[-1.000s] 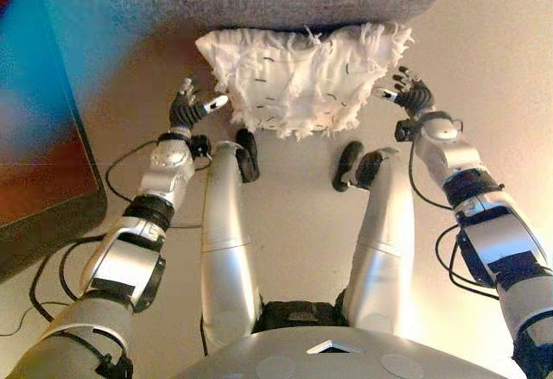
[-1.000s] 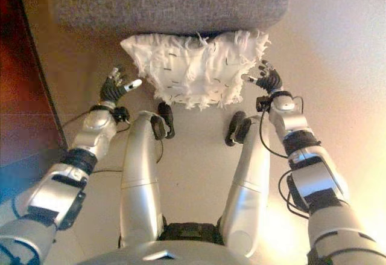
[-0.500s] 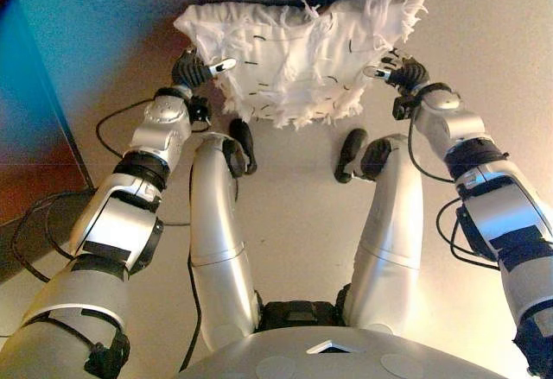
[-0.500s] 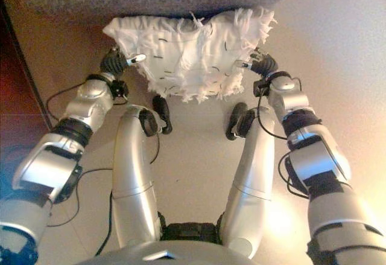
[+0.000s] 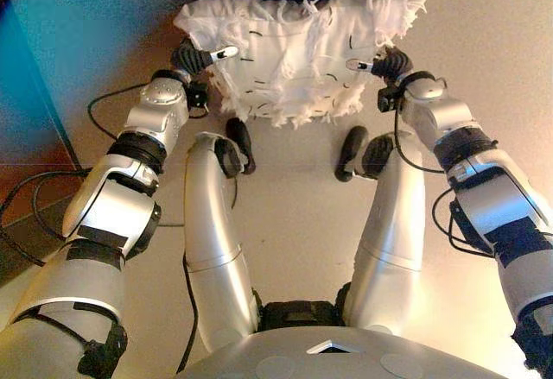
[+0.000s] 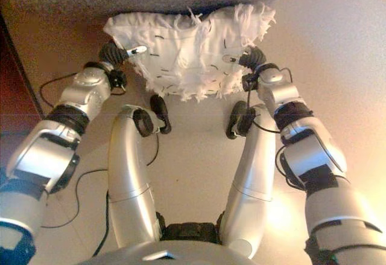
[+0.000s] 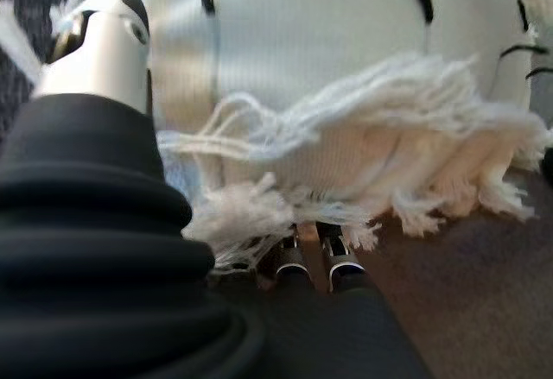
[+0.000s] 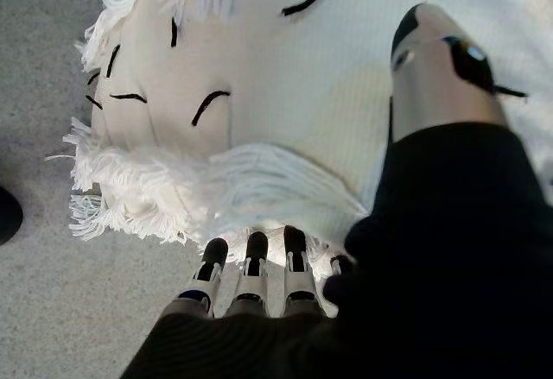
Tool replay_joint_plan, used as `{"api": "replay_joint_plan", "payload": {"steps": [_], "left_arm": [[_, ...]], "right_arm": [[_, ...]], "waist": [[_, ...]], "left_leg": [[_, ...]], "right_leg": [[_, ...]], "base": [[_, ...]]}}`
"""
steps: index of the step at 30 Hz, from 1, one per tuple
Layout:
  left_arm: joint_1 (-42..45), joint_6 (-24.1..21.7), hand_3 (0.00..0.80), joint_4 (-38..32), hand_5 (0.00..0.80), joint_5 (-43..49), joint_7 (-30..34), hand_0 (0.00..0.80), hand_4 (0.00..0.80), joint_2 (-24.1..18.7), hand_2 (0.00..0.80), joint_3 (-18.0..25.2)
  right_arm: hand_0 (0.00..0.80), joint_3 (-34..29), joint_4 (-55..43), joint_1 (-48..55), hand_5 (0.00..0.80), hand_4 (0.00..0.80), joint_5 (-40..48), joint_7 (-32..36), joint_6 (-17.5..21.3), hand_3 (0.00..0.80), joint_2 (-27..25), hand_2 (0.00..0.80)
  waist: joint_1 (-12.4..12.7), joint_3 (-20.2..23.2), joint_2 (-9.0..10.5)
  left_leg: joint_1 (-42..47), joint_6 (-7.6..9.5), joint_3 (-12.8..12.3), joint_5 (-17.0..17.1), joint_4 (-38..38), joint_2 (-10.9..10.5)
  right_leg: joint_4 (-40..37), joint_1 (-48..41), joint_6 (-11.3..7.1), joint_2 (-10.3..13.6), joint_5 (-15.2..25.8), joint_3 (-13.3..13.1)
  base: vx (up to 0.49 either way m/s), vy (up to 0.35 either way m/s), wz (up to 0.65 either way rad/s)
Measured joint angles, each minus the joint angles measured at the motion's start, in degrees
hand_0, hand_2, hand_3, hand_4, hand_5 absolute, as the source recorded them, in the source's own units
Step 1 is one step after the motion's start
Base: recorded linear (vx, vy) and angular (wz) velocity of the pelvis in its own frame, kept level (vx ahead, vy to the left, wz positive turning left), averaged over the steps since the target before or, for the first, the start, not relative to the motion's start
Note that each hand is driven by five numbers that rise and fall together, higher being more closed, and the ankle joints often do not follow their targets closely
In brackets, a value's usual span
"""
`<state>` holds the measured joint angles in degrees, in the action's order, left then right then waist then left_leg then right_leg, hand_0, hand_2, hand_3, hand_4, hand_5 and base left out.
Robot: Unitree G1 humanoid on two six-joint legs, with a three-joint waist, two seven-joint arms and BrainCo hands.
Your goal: Pick up the cushion and take it to the sofa
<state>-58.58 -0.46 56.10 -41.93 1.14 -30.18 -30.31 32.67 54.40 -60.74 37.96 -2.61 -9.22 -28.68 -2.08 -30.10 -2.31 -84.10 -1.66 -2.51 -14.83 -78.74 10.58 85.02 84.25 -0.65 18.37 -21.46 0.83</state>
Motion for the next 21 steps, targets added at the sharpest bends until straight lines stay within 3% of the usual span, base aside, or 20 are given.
{"api": "replay_joint_plan", "payload": {"steps": [1, 2, 3, 15, 21], "left_arm": [[0.0, 0.0, 0.8, 0.0, 0.8, 0.0, 0.5, 0.8, 0.8, 0.0, 0.8, 0.0], [0.0, -0.1, 0.8, -0.1, 0.8, 0.0, 0.8, 0.8, 0.8, 0.0, 0.8, 0.0], [0.0, -0.2, 0.8, -0.3, 0.8, 0.0, 1.0, 0.8, 0.8, -0.1, 0.8, 0.0], [1.2, -1.0, 0.8, -2.0, 0.8, 0.0, 2.2, 0.8, 0.8, 0.6, 0.8, -0.9], [9.2, -4.9, 0.8, -5.8, 0.8, 0.2, 2.4, 0.8, 0.8, 1.9, 0.8, 1.0]], "right_arm": [[0.138, 0.0, -0.1, 0.0, 0.138, 0.138, 0.0, -0.2, 0.0, 0.138, 0.1, 0.138], [0.744, 0.0, -0.3, 0.0, 0.744, 0.744, 0.1, -0.4, 0.0, 0.744, 0.1, 0.744], [0.8, 0.0, -0.4, 0.0, 0.8, 0.8, 0.2, -0.5, 0.0, 0.8, 0.1, 0.8], [0.8, 0.0, -2.7, 2.8, 0.8, 0.8, 1.8, -2.9, 0.1, 0.8, -0.3, 0.8], [0.8, -0.3, -7.4, 10.5, 0.8, 0.8, 2.0, -5.0, 2.4, 0.8, 0.2, 0.8]], "waist": [[0.0, 0.0, 0.0], [0.0, 0.0, 0.0], [0.0, 0.0, 0.0], [0.0, -0.3, -0.09], [-0.1, -0.3, -0.07]], "left_leg": [[0.0, 0.12, -0.1, 0.1, -0.1, 0.2], [-0.1, 0.23, -0.2, 0.1, -0.1, 0.3], [-0.1, 0.32, -0.3, 0.2, -0.1, 0.3], [0.0, 1.2, -0.4, -1.2, -3.7, 0.7], [6.7, 1.26, -2.1, -0.9, 1.6, 1.6]], "right_leg": [[0.2, 0.0, -0.05, 0.1, 0.0, 0.0], [0.3, 0.1, -0.11, 0.3, -0.1, -0.1], [0.4, 0.2, -0.28, 0.4, -0.2, -0.1], [3.5, -0.5, -0.49, 1.2, -1.5, -0.8], [-2.3, -6.6, -1.34, 0.0, -0.5, -0.5]], "base": [[0.017, -0.009, 0.07], [0.018, -0.012, 0.08], [0.021, -0.01, 0.08], [0.02, -0.003, 0.02], [0.015, 0.002, -0.05]]}}
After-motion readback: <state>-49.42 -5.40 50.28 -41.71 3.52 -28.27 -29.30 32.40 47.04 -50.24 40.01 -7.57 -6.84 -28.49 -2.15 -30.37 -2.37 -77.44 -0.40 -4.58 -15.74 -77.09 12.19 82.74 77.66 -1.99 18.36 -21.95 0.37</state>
